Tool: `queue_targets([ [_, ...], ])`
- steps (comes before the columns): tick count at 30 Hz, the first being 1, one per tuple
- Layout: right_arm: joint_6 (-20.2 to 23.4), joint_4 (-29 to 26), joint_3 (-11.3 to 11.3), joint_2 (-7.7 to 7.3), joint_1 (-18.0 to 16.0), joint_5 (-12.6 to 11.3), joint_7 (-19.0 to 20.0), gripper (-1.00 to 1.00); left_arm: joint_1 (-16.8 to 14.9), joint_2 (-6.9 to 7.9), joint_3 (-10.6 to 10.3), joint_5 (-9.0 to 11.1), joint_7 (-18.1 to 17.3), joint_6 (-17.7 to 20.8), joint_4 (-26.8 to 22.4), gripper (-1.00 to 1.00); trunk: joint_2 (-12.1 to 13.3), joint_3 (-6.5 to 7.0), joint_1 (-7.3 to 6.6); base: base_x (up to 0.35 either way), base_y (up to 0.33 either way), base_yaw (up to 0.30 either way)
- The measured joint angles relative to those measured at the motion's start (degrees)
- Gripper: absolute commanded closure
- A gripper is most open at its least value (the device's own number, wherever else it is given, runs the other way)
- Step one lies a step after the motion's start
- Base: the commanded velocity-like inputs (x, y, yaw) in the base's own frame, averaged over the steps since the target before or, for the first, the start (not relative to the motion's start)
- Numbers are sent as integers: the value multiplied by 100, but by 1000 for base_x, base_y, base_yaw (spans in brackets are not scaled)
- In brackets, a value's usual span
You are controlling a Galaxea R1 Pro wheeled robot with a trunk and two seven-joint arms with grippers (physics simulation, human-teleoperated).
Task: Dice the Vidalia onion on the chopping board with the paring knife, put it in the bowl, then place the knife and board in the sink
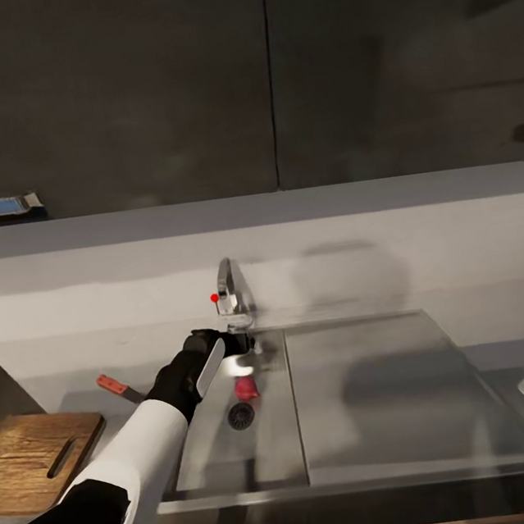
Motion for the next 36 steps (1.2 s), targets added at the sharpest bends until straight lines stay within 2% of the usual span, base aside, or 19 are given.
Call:
queue_targets([
  [23,1,0,0,0,0,1,1,-100,-1,8,3,-13,0,-6,216,-100,0,-211,1,9,-6,0],
  [36,1,0,0,0,0,0,2,-100,-1,8,5,-16,-1,-153,379,-100,-1,-330,1,0,0,0],
])
